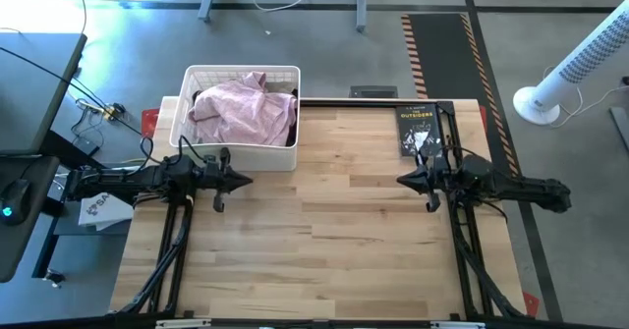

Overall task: Sort clothes
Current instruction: Return to Home Position

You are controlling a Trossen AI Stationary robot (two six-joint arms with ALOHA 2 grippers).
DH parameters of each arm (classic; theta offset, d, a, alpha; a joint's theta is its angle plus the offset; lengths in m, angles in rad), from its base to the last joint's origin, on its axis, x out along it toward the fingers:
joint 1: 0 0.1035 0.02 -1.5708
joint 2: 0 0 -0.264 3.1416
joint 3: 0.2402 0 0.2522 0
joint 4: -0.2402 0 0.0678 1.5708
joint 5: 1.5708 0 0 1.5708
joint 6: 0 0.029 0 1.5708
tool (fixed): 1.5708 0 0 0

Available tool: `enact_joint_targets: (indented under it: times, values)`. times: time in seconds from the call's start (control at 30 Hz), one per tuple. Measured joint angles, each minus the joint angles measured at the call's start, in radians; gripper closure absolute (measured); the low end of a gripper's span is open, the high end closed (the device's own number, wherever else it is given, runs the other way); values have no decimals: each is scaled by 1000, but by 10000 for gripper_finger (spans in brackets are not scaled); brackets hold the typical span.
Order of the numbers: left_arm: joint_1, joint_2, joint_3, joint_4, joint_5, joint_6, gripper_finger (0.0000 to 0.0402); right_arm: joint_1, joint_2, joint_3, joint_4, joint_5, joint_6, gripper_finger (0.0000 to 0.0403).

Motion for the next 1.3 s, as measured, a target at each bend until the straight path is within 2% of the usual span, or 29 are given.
enact_joint_targets:
  times: [0.17, 0.63, 1.0, 1.3]
  values:
    - [1, 0, 0, -3, 61, -1, 399, 0, 0, 0, 0, 0, 0, 403]
    - [-1, -16, 0, -7, 73, -3, 399, 0, 0, -1, 0, 1, 6, 403]
    - [1, -156, 0, -13, 74, -4, 399, 0, 1, -1, -1, 3, 6, 403]
    - [1, -155, 1, -26, 73, 0, 399, 0, 1, -1, -1, 3, 6, 403]
